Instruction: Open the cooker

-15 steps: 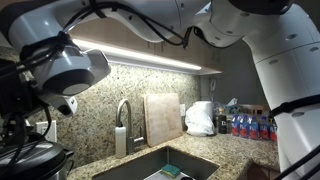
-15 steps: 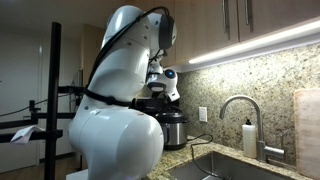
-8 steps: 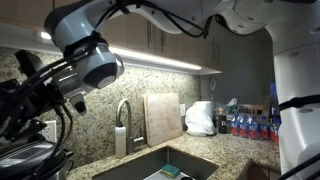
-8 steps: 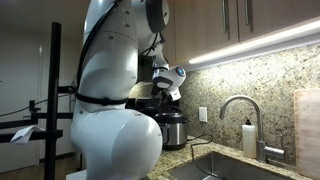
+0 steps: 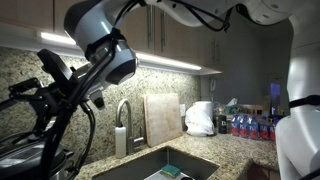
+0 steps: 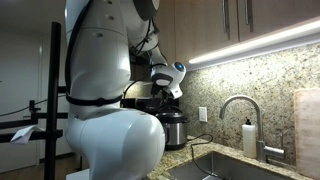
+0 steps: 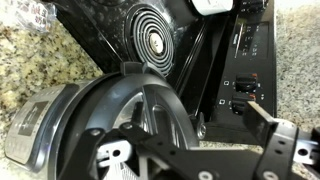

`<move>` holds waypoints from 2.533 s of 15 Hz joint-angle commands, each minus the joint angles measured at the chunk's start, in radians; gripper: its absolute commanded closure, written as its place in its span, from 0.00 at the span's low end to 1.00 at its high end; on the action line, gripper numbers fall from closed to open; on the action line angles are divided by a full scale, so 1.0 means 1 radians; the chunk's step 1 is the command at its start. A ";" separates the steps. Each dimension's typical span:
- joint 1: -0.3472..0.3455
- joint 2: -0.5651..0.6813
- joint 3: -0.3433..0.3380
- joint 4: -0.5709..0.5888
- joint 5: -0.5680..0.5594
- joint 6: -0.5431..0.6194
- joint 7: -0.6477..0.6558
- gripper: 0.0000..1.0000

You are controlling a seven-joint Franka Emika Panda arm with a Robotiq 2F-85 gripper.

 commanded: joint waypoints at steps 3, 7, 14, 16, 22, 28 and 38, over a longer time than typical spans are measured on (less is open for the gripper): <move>0.024 0.005 -0.026 0.003 -0.006 0.002 0.005 0.00; 0.024 0.006 -0.027 0.003 -0.006 0.001 0.005 0.00; 0.033 0.054 -0.017 0.031 0.049 0.151 -0.062 0.00; 0.042 0.097 -0.017 0.057 0.043 0.221 -0.073 0.00; 0.045 0.238 0.011 0.203 0.098 0.300 -0.259 0.00; 0.058 0.352 0.022 0.317 0.128 0.339 -0.376 0.26; 0.073 0.329 0.027 0.369 0.656 0.397 -0.862 0.89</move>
